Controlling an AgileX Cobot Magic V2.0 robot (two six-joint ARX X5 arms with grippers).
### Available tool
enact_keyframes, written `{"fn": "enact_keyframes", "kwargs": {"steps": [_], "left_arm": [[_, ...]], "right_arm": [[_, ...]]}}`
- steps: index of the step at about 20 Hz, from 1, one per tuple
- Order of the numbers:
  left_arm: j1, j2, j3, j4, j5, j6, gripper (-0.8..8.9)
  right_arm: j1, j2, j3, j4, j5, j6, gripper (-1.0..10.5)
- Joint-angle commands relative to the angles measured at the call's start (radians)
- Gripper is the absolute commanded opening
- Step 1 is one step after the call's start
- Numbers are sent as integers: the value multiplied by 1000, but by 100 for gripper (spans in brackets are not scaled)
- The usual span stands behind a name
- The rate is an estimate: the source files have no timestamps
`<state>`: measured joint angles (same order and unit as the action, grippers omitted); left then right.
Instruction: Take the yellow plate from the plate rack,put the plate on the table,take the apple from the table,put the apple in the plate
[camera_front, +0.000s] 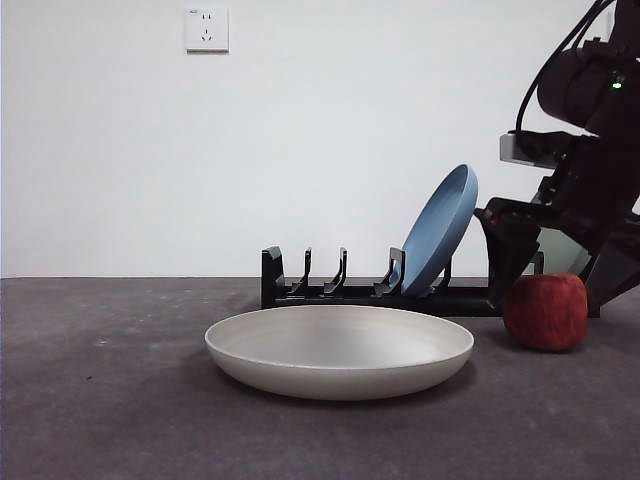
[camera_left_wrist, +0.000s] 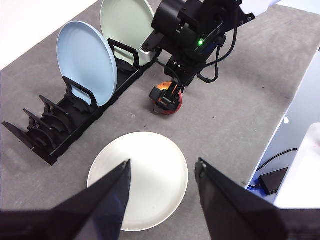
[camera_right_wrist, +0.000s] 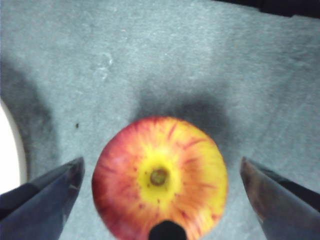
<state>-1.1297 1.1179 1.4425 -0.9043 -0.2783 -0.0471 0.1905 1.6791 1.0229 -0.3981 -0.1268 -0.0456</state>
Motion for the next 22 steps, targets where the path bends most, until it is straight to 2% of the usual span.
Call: {"fn": "enact_keyframes", "kwargs": {"steps": [1,2,9,10,14,17,19,22], "left_arm": [[1,0,-7,7,-1,-13,220],[1,0,-7,7,-1,-13,220],[1,0,-7,5,-3,-13,220],[1,0,-7,4,-2,-13,220],[1,0,-7,-14,-2,-13,220],[1,0,-7,-29,-3,-13,220],[1,0,-7,-33,-3,-12,220],[1,0,-7,-33,-3,-12,220]], "right_arm": [[3,25,1,5,4,-7,688],[3,31,1,5,7,-4,662],[3,32,1,5,-6,-4,26],[3,32,1,4,-5,-5,-16],[3,5,1,-11,-5,-5,-16],[13,-83,1,-27,-4,-4,-16],[37,-156,1,-30,-4,-3,-16],[124,-228,1,-28,-5,27,-16]]}}
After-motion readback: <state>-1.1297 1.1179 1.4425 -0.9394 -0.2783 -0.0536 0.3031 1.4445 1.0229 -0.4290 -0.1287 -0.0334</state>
